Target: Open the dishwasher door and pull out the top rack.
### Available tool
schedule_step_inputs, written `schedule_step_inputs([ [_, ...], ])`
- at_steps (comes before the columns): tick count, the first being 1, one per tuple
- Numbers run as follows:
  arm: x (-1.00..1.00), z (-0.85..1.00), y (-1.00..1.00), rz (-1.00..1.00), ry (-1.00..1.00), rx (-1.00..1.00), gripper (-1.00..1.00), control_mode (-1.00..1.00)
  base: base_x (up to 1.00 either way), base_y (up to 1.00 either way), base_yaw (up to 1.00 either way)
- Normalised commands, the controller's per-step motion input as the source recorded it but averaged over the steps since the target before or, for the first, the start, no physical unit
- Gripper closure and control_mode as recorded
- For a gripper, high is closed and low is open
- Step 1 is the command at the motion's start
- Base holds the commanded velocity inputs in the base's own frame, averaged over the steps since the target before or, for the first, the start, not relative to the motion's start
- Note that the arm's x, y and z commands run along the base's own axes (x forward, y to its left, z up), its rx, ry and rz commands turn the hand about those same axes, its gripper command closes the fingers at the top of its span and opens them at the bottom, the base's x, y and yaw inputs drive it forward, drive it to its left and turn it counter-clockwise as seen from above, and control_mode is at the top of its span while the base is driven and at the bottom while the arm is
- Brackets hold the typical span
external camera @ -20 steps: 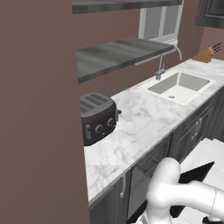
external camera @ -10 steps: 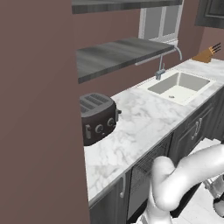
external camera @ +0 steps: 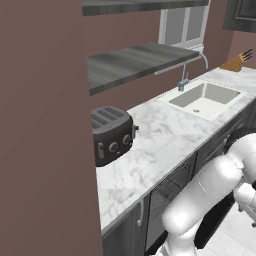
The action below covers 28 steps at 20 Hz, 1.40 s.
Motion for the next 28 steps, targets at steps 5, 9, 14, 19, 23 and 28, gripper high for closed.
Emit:
schedule_step_inputs([
  [5, -0.42, 1.0, -0.37, -0.02, 0.02, 0.27, -1.0, -1.0, 0.0, 0.0, 0.0],
  [9, -0.1, 0.99, -0.08, 0.0, 0.07, 0.18, -1.0, -1.0, 0.0, 0.0, 0.0],
  [14, 0.01, 0.95, 0.05, 0.0, 0.09, 0.12, -1.0, -1.0, 0.0, 0.0, 0.0],
  [19, 0.82, -0.05, 0.25, 0.0, 0.29, 0.03, -1.0, -1.0, 0.0, 0.0, 0.0],
  [23, 1.0, -0.36, 0.0, 0.0, 0.25, 0.18, -1.0, -1.0, 0.0, 0.0, 0.0],
  [28, 1.0, -0.07, -0.04, 0.0, 0.22, 0.3, -1.0, -1.0, 0.0, 0.0, 0.0],
])
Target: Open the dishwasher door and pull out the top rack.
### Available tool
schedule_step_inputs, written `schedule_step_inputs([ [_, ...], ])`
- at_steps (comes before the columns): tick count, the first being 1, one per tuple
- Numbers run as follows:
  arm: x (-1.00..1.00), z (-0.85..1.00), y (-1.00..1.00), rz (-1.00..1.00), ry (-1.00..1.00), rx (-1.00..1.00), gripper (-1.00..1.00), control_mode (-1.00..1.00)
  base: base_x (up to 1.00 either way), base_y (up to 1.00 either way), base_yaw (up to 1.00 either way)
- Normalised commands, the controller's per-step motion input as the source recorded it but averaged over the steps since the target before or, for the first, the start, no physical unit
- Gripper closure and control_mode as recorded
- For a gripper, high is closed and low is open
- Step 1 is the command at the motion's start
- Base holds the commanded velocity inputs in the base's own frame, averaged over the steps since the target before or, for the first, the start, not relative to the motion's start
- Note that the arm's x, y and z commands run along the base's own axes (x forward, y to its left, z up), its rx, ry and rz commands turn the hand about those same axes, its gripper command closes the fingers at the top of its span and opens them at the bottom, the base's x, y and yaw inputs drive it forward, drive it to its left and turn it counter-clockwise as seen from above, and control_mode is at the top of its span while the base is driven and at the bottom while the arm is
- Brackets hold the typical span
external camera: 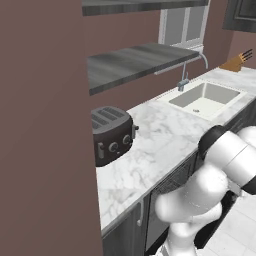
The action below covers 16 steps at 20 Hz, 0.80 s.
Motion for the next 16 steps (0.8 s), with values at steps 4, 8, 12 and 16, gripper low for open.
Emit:
schedule_step_inputs([
  [4, 1.0, -0.15, -0.57, 0.0, 0.27, 0.41, -1.0, -1.0, 0.0, 0.0, 0.0],
  [8, 0.9, -0.65, -0.66, 0.0, 0.2, 0.34, -1.0, -1.0, 0.0, 0.0, 0.0],
  [12, 0.77, -0.98, -0.42, 0.0, 0.03, 0.2, -1.0, -1.0, 0.0, 0.0, 0.0],
  [16, 0.77, -0.84, -0.26, -0.01, -0.01, 0.2, -1.0, -1.0, 0.0, 0.0, 0.0],
])
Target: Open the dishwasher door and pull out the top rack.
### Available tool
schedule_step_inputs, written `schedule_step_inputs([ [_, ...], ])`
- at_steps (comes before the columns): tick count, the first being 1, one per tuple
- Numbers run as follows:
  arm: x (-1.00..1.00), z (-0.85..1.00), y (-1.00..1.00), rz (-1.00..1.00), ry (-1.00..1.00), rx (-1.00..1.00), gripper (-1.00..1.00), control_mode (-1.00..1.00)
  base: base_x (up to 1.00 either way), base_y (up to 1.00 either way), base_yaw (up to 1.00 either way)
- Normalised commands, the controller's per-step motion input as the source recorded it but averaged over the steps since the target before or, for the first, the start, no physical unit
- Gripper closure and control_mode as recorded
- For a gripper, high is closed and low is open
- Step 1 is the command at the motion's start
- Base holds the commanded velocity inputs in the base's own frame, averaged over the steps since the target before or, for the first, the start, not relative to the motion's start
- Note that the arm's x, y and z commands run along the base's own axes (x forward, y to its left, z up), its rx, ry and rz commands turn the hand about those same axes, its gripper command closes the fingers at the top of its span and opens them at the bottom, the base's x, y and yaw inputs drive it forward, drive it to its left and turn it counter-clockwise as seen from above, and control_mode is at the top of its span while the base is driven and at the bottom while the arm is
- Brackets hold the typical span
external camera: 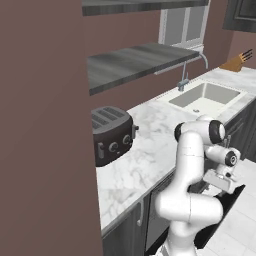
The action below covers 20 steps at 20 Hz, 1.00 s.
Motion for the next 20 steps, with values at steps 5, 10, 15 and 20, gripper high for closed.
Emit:
schedule_step_inputs([
  [5, 0.83, -0.51, -0.02, -0.07, -0.02, 0.24, -1.0, -1.0, 0.0, 0.0, 0.0],
  [10, 0.51, -0.42, 0.18, -0.11, -0.01, 0.24, -1.0, -1.0, 0.0, 0.0, 0.0],
  [15, 0.31, -0.43, 0.34, -0.2, -0.05, 0.12, -1.0, -1.0, 0.0, 0.0, 0.0],
  [20, 0.46, -0.24, 0.37, -0.23, -0.04, 0.01, -1.0, -1.0, 0.0, 0.0, 0.0],
])
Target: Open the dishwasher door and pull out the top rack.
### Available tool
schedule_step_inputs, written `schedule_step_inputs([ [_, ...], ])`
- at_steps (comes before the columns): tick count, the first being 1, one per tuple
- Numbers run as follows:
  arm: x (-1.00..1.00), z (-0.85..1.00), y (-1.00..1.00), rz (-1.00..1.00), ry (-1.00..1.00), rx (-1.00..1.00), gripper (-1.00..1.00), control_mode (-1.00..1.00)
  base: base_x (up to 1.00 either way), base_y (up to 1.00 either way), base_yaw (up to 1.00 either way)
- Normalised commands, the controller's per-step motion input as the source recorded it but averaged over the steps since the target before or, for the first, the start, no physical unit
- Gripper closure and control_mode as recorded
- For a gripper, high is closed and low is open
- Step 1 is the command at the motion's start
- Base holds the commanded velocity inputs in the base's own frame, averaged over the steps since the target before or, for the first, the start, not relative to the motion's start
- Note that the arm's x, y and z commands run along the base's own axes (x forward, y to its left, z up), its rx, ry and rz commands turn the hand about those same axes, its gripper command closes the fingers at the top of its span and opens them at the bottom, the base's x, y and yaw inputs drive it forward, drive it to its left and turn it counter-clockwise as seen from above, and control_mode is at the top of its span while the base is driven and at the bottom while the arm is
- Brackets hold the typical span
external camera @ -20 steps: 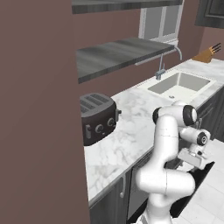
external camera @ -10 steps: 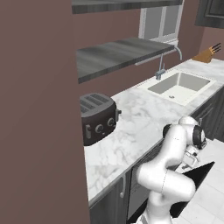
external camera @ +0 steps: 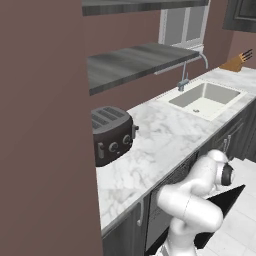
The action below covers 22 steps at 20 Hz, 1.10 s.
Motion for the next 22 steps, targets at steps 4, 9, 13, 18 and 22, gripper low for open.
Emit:
schedule_step_inputs([
  [4, 0.46, -0.09, 0.4, -0.18, -0.1, 0.0, -1.0, -1.0, 0.0, 0.0, 0.0],
  [9, 0.3, -0.06, 0.46, -0.11, -0.26, -0.01, -1.0, -1.0, 0.0, 0.0, 0.0],
  [13, 0.09, -0.11, 0.45, -0.06, -0.35, -0.06, -1.0, -1.0, 0.0, 0.0, 0.0],
  [18, -0.02, -0.02, 0.2, -0.02, -0.31, 0.0, -1.0, -1.0, 0.0, 0.0, 0.0],
  [22, 0.0, 0.27, 0.06, -0.05, -0.24, 0.07, -1.0, -1.0, 0.0, 0.0, 0.0],
])
